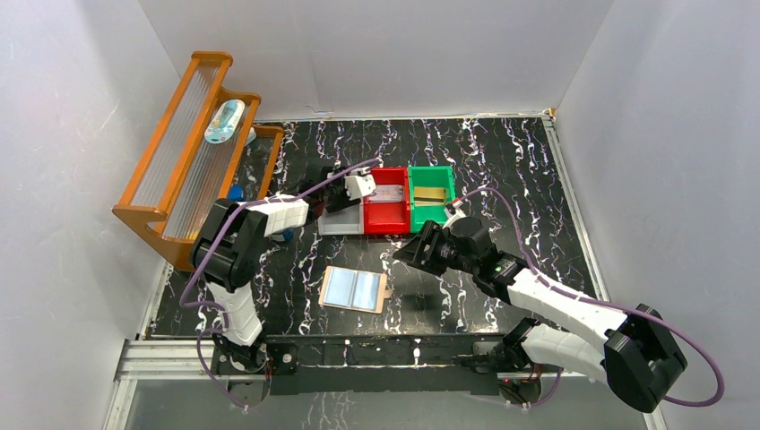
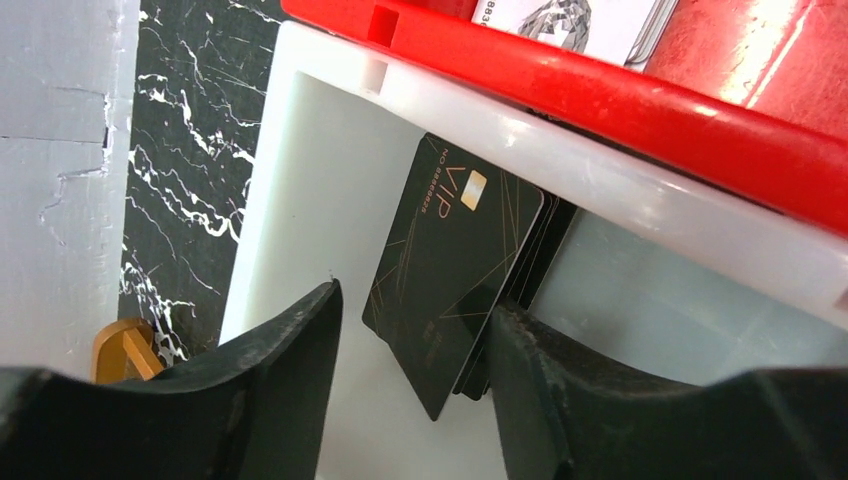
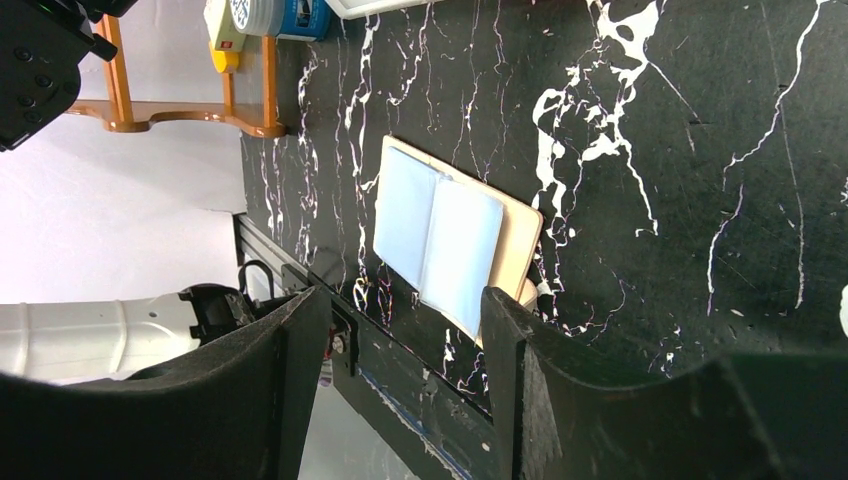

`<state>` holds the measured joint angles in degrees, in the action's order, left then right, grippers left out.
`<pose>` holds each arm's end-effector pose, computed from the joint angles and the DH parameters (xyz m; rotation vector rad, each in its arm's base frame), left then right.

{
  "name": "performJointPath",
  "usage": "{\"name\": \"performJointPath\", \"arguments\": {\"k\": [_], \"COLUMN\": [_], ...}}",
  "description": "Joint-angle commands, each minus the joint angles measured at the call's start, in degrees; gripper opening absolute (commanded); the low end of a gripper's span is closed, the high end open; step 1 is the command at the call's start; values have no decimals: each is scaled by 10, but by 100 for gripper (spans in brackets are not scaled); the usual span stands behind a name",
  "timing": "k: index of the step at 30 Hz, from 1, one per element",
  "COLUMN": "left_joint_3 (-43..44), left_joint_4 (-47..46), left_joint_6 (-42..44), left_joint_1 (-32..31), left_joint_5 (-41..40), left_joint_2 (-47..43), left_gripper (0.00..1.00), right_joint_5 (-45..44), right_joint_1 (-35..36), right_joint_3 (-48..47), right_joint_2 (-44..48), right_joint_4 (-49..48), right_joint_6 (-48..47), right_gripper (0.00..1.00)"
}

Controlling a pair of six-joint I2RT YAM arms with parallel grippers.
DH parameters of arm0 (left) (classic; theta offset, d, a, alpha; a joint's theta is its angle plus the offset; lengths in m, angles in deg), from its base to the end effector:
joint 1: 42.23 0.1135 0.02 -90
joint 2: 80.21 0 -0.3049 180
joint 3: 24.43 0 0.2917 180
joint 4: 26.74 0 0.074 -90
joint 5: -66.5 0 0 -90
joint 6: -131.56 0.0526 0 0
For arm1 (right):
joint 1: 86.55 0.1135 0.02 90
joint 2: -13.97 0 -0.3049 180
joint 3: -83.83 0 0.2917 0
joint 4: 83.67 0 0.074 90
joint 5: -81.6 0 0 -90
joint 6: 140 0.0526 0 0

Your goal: Take the credit cards out of the card holder

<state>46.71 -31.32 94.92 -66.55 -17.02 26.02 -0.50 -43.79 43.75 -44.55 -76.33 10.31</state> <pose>0.4101 -0.1918 0.1745 1.3725 1.5960 0.1861 0.1794 0.1758 0.2264 0.2481 2.2494 1.2080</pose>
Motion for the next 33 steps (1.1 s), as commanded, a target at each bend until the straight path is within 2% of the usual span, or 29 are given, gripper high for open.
{"name": "performJointPath", "arguments": {"k": [1,7,11,21,25,29,33], "left_joint_3": [-6,-3,-17,-26,-50,-94,-147], "left_joint_4": [8,15,-16,-34,-66,-91,-54], "left_joint_6": [-10,-14,-17,-45,-116,-232,-369], "left_joint_1": [3,4,5,6,6,7,8], "left_joint_5": [20,22,21,16,10,-8,-34], "left_joint_2": [-38,-45,-55,-99,-160,-254,-361], "left_gripper": [56,65,74,78,84,95,98], "right_joint_5": [6,9,10,17,21,20,25], "right_joint_1": [-1,-2,-2,-3,-2,-3,4], "right_joint_3": [8,10,19,13,-3,-36,-68], "right_joint_2": [-3,-1,1,-5,-15,-38,-80], "right_joint_4": [-33,-31,-38,-39,-25,8,33], "right_joint_6": [7,9,15,14,2,-15,-24], "right_gripper": [66,66,66,66,68,69,68]}}
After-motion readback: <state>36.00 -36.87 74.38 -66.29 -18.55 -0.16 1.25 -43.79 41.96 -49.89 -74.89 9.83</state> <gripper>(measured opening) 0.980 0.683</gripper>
